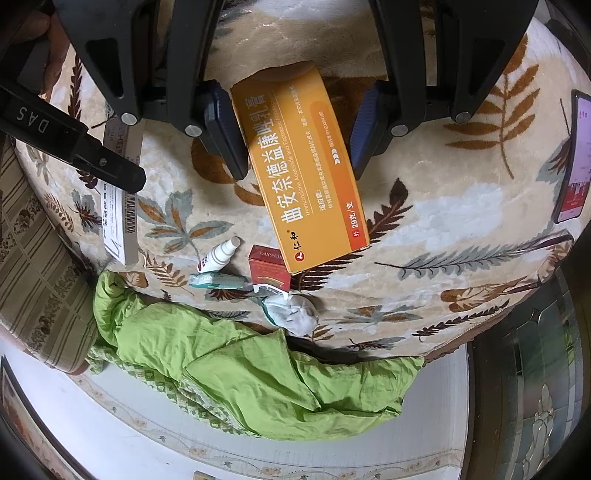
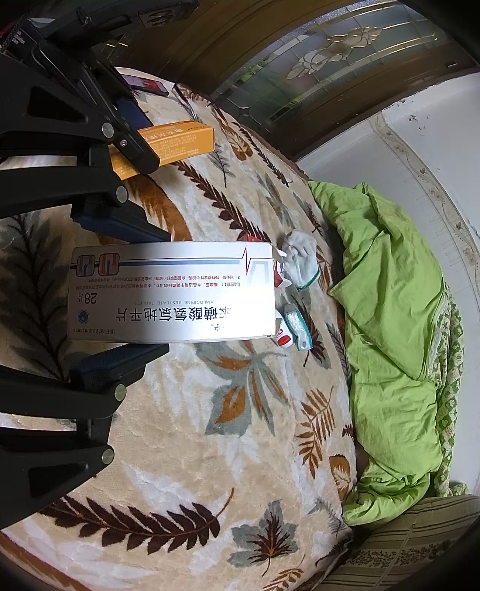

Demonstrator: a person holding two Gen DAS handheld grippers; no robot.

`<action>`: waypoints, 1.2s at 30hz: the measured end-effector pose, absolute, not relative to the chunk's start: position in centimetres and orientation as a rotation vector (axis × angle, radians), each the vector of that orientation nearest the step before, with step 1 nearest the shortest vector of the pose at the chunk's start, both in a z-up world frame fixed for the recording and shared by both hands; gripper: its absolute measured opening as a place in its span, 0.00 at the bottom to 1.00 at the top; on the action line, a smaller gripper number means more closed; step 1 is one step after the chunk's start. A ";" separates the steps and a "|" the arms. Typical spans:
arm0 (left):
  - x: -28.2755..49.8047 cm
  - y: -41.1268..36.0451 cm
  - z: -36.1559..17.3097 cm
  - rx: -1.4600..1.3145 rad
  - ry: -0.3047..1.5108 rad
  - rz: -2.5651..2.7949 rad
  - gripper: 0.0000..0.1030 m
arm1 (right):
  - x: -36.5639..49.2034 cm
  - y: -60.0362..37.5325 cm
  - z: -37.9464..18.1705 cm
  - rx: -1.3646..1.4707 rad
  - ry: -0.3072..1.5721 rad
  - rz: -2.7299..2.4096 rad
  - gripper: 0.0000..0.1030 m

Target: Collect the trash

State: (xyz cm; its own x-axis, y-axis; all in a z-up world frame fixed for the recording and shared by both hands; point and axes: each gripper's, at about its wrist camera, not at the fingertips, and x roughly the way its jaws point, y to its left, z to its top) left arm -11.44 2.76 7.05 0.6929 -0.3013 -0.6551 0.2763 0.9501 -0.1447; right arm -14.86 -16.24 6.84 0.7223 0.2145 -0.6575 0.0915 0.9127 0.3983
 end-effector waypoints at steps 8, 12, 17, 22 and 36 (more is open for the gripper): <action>-11.4 2.4 7.2 -0.032 0.737 -0.324 0.52 | -14.8 -16.2 6.8 0.427 0.767 0.072 0.53; -11.5 2.6 7.1 -0.034 0.738 -0.323 0.52 | -14.8 -16.2 6.8 0.427 0.766 0.072 0.53; -11.5 2.4 7.1 -0.033 0.736 -0.324 0.52 | -14.8 -16.2 6.8 0.427 0.766 0.072 0.54; -11.6 2.2 7.2 -0.034 0.732 -0.333 0.52 | -14.8 -16.2 6.9 0.427 0.766 0.072 0.54; -12.8 1.8 7.9 -0.022 0.713 -0.454 0.52 | -16.8 -17.3 7.9 0.503 0.740 0.086 0.53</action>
State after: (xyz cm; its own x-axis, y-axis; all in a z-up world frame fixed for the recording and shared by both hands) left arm -12.84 1.79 7.89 0.6631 -0.4094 -0.6266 0.3948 0.9026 -0.1719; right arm -16.80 -17.27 7.88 0.7408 0.2493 -0.6237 0.0987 0.8781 0.4682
